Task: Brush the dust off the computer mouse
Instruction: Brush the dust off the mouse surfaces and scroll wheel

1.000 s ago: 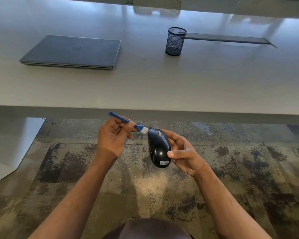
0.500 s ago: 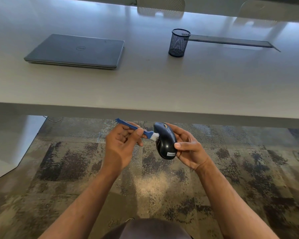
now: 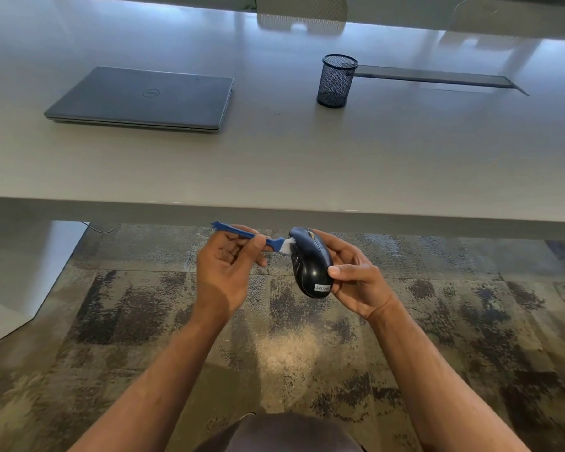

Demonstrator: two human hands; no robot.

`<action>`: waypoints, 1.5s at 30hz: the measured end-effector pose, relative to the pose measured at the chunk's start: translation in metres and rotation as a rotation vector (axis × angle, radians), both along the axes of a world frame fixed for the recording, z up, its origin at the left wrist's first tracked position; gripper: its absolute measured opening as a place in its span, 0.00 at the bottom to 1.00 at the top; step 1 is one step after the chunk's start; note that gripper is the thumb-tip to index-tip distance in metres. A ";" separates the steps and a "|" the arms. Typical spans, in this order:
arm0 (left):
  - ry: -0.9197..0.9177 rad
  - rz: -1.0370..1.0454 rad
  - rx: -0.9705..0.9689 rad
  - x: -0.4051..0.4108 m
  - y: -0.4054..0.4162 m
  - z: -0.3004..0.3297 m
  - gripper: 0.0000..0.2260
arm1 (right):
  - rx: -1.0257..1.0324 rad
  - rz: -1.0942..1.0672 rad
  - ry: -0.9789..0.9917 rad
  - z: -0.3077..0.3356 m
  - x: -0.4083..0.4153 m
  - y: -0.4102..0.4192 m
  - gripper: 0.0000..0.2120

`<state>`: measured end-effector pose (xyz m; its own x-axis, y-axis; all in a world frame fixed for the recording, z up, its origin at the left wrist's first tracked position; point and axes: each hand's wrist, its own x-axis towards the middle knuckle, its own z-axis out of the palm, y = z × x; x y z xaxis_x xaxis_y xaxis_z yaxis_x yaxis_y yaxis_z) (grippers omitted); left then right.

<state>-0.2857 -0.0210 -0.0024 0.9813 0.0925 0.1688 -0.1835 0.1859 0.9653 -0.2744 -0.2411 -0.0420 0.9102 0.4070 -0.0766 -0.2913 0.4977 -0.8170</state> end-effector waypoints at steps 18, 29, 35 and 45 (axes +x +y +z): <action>0.057 0.167 0.032 0.005 -0.005 0.011 0.03 | 0.012 0.025 -0.017 0.007 0.001 0.003 0.37; 0.046 0.066 0.065 -0.005 0.002 -0.003 0.02 | 0.014 -0.003 -0.011 0.001 0.001 0.000 0.40; 0.055 0.173 0.069 0.007 0.000 0.014 0.03 | 0.003 0.004 -0.017 0.004 0.001 0.003 0.41; 0.080 0.043 0.225 -0.005 0.001 -0.009 0.05 | 0.002 -0.006 -0.005 0.004 0.002 -0.003 0.40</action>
